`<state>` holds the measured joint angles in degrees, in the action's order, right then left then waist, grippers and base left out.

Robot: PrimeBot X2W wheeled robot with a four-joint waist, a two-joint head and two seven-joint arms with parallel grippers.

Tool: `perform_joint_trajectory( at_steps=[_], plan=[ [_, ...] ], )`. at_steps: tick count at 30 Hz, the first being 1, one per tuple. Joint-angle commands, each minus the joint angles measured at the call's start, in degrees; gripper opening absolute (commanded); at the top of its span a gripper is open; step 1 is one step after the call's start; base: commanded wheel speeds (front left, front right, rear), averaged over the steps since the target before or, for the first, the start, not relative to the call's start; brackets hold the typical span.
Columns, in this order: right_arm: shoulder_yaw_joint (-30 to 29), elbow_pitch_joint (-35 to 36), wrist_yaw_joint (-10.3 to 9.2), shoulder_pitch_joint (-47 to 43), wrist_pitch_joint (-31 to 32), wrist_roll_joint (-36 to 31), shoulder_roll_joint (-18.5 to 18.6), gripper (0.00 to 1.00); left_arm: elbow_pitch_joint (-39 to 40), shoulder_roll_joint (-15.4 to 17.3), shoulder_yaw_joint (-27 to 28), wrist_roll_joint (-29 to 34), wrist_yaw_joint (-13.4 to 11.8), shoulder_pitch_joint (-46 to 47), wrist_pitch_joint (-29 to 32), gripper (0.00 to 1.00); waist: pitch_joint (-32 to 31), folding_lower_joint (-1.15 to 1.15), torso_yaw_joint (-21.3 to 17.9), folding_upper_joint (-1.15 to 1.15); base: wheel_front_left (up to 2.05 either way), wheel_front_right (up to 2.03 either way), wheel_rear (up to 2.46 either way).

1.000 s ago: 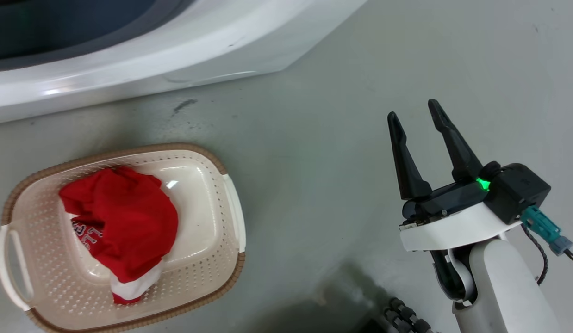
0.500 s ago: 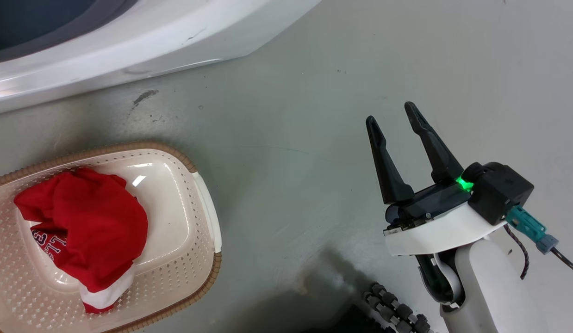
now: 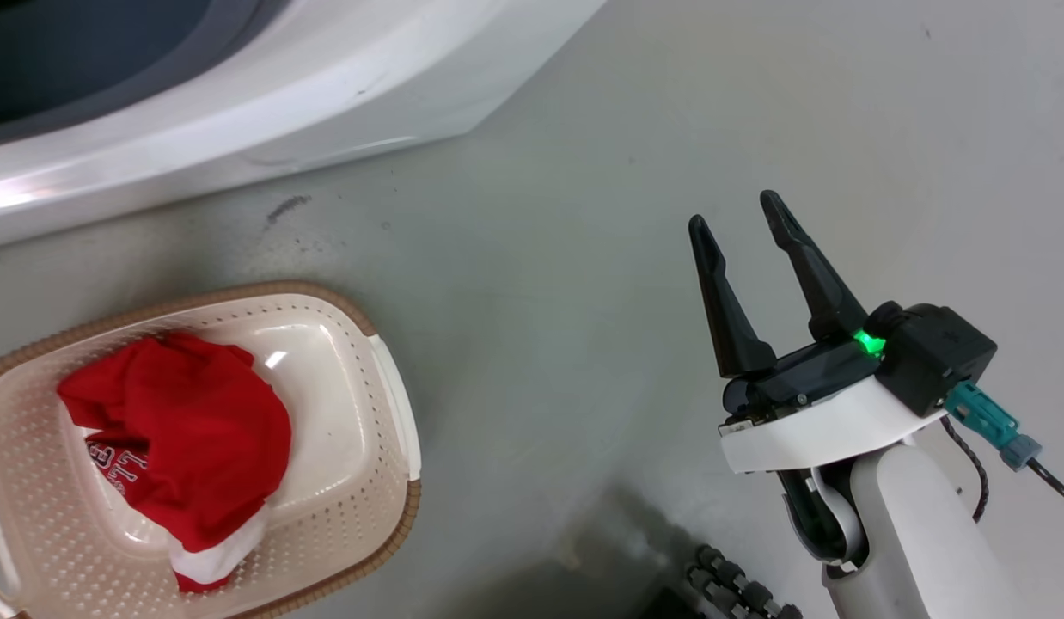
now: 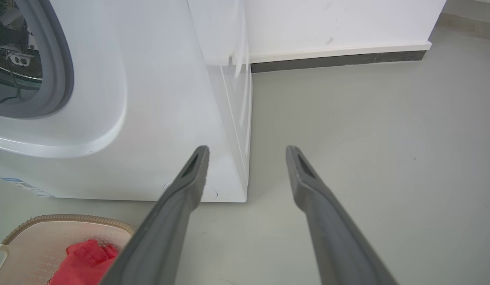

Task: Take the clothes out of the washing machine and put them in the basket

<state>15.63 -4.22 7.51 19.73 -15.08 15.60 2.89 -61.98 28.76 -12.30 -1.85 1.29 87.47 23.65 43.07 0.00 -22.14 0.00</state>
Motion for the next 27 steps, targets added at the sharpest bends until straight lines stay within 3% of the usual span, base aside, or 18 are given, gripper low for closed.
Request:
perform_joint_trajectory(
  at_steps=[1,9,16,27],
  plan=[
    [-0.48,-0.31,-0.04,-0.29,-0.11,-0.50,-0.04,1.00,1.09,-0.18,0.69,-0.86,-0.75,-2.18,-3.37,0.00,-1.70,0.00,0.77,0.00,0.00,0.00,0.00],
    [-2.32,-1.57,-0.03,-1.56,-0.11,-2.11,-0.04,1.00,1.10,-2.90,4.12,-5.88,-2.53,-10.91,-18.87,0.00,-7.89,0.00,3.12,0.00,0.00,0.00,0.00],
    [-3.25,-2.85,-0.04,-3.33,-0.11,-2.90,-0.02,1.00,-2.12,-5.83,6.11,-9.52,-1.50,-17.75,-29.60,0.00,-14.01,0.00,4.74,0.00,0.00,0.00,0.00],
    [-6.05,-4.37,-0.04,-8.69,0.87,-4.14,-0.01,1.00,-4.86,-9.94,7.86,-13.24,0.69,-28.36,-38.56,0.00,-25.37,0.00,7.50,0.00,0.00,0.00,0.00]
  ],
)
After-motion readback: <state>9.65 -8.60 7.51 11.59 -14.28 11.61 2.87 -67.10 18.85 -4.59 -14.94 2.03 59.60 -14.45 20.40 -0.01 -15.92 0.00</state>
